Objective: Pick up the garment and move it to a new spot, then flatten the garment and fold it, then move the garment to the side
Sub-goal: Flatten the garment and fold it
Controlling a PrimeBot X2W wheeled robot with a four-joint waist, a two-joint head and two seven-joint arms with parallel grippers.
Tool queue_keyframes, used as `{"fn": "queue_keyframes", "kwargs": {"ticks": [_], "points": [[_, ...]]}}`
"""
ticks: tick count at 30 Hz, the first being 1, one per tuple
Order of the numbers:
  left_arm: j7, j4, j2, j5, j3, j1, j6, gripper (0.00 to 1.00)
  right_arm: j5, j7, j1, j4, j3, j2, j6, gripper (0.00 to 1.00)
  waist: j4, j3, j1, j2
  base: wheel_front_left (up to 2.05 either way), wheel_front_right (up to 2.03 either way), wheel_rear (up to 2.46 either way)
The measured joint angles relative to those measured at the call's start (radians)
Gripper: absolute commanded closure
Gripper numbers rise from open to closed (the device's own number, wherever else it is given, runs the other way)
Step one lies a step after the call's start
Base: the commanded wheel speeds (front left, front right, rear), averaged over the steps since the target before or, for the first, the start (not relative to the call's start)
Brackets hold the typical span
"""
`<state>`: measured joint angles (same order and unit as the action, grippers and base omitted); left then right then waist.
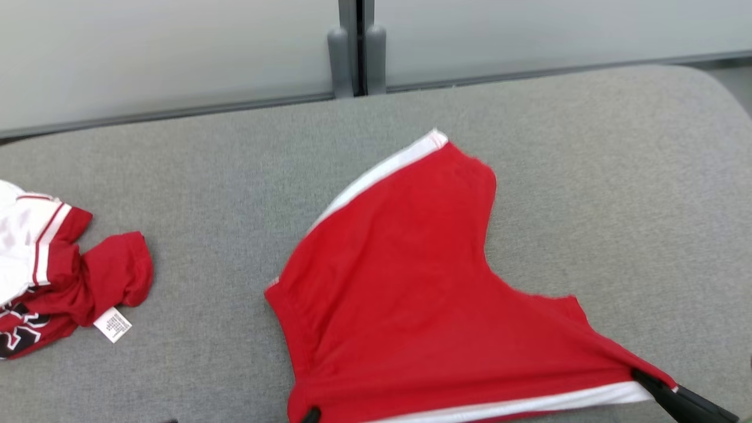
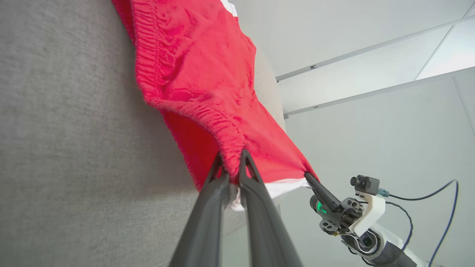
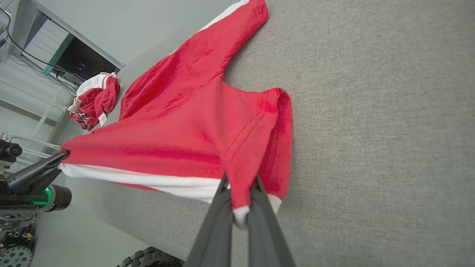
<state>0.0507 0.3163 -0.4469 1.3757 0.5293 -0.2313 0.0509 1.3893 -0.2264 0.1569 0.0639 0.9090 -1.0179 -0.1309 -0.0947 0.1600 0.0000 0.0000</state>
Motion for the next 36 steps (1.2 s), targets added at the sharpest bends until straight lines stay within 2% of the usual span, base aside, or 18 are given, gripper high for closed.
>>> {"fn": "queue_keyframes", "kwargs": {"ticks": [3, 9, 13, 20, 23, 29, 33, 36], "points": [[-0.035, 0.028, 0.012, -0.002, 0.01, -0.075, 0.015, 1.0, 0.032, -0.011, -0.054, 0.009, -0.018, -0.022, 0.0, 1.0, -0.004, -0.035, 0.0, 0.0, 0.0, 0.0, 0.0], [-0.034, 0.048, 0.031, -0.014, 0.041, -0.088, 0.021, 1.0, 0.032, -0.02, -0.076, 0.023, -0.062, -0.016, 0.0, 1.0, 0.022, -0.018, 0.0, 0.0, 0.0, 0.0, 0.0], [-0.029, 0.06, 0.039, -0.019, 0.032, -0.045, 0.021, 1.0, 0.005, 0.019, -0.008, 0.043, -0.082, -0.003, 0.0, 1.0, 0.029, 0.01, 0.0, 0.0, 0.0, 0.0, 0.0], [0.031, 0.075, 0.063, 0.013, -0.021, 0.144, 0.054, 1.0, -0.034, 0.207, 0.244, 0.013, -0.145, 0.042, 0.0, 1.0, 0.074, 0.089, 0.0, 0.0, 0.0, 0.0, 0.0], [0.053, 0.045, 0.081, 0.016, -0.03, 0.228, 0.068, 1.0, -0.05, 0.291, 0.353, -0.035, -0.166, 0.067, 0.0, 1.0, 0.112, 0.121, 0.0, 0.0, 0.0, 0.0, 0.0], [0.084, -0.083, 0.162, 0.04, -0.026, 0.39, 0.071, 1.0, -0.076, 0.438, 0.534, -0.16, -0.187, 0.138, 0.0, 1.0, 0.2, 0.188, 0.0, 0.0, 0.0, 0.0, 0.0], [0.091, -0.199, 0.226, 0.04, -0.01, 0.491, 0.06, 1.0, -0.12, 0.512, 0.636, -0.26, -0.18, 0.2, 0.0, 1.0, 0.265, 0.243, 0.0, 0.0, 0.0, 0.0, 0.0], [0.094, -0.267, 0.249, 0.036, -0.001, 0.531, 0.052, 1.0, -0.149, 0.525, 0.666, -0.307, -0.173, 0.227, 0.0, 1.0, 0.299, 0.267, 0.0, 0.0, 0.0, 0.0, 0.0]]}}
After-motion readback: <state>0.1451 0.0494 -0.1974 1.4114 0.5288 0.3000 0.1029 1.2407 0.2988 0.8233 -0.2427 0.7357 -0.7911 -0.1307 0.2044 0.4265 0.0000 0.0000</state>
